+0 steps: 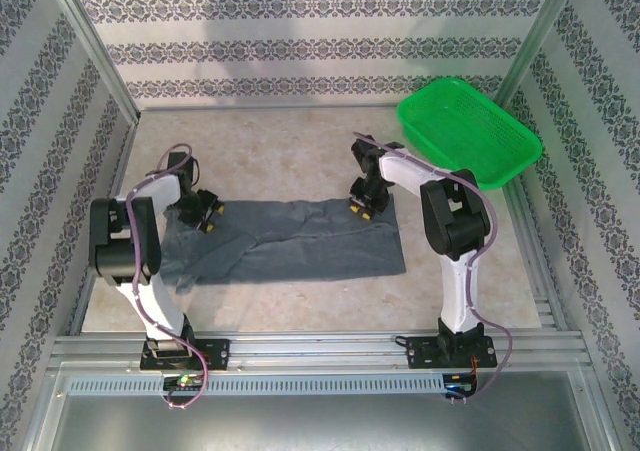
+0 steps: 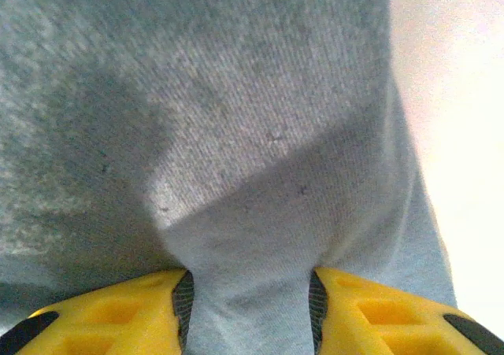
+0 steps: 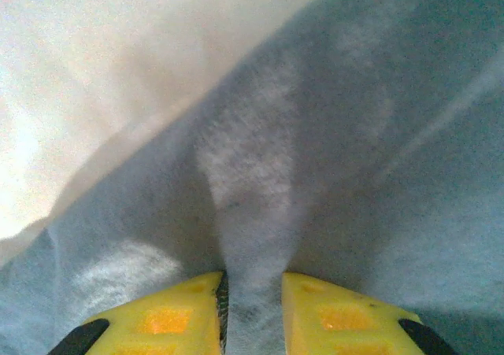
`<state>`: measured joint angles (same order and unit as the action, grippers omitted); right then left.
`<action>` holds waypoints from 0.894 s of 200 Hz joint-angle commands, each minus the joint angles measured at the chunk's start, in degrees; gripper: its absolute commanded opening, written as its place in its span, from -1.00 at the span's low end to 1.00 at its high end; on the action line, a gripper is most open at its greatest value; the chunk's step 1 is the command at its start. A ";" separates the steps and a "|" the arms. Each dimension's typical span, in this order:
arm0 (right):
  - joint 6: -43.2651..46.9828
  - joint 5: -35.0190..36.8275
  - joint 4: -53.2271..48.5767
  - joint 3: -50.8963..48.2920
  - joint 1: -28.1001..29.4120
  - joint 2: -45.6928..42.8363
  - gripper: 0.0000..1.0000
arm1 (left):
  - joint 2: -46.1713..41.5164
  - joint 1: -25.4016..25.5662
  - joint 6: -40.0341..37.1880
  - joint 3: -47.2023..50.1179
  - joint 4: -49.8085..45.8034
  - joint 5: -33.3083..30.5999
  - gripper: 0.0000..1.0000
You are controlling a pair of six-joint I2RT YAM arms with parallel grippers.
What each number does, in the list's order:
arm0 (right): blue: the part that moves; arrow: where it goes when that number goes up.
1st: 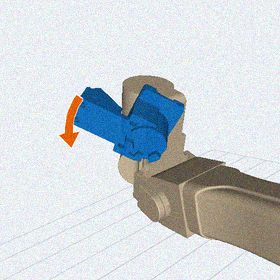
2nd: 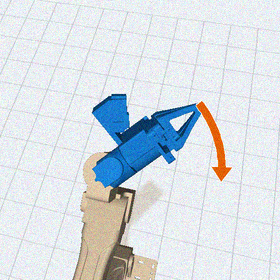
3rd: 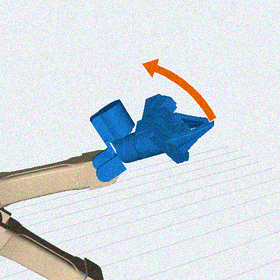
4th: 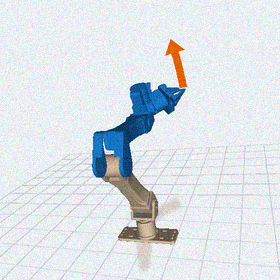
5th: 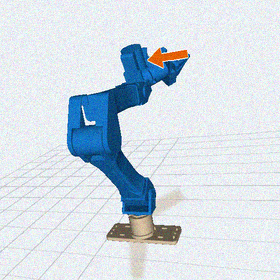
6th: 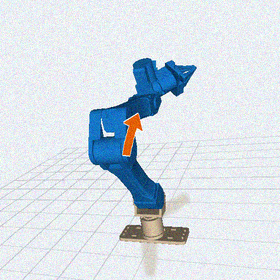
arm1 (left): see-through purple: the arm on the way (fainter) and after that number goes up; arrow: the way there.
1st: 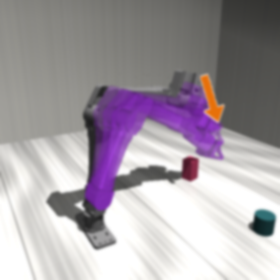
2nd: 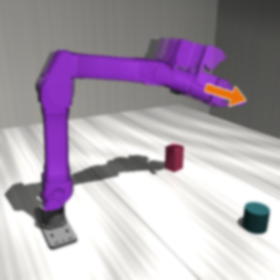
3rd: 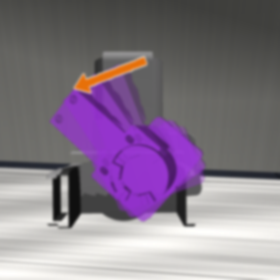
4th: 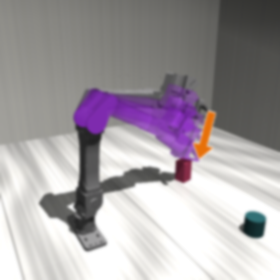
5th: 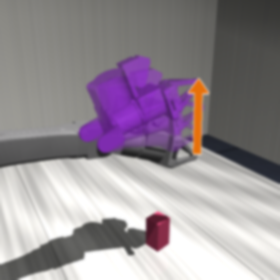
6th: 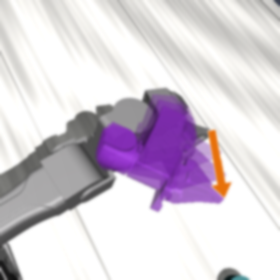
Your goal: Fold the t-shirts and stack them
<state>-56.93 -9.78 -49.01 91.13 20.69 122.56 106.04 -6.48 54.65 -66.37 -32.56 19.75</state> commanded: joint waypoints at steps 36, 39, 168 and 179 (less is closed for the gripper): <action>9.38 0.49 -4.16 24.61 -4.95 11.21 -0.35 | 4.27 -0.37 -11.13 -15.94 0.70 -5.07 0.06; 10.65 -0.06 -3.77 25.41 -4.93 10.95 -0.32 | 3.33 -0.11 -11.93 -15.91 0.59 -5.79 0.06; 12.67 -19.53 28.57 -15.82 6.98 -19.84 -0.04 | -11.05 21.05 -32.85 5.25 -7.10 -22.21 -0.33; 11.05 -20.09 30.36 -17.59 7.08 -19.82 -0.05 | -9.67 21.76 -33.51 5.03 -7.65 -24.29 -0.28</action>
<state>-42.48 -26.81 -24.58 76.99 26.96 103.92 94.21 13.06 26.17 -60.60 -37.71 1.91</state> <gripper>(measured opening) 0.480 0.333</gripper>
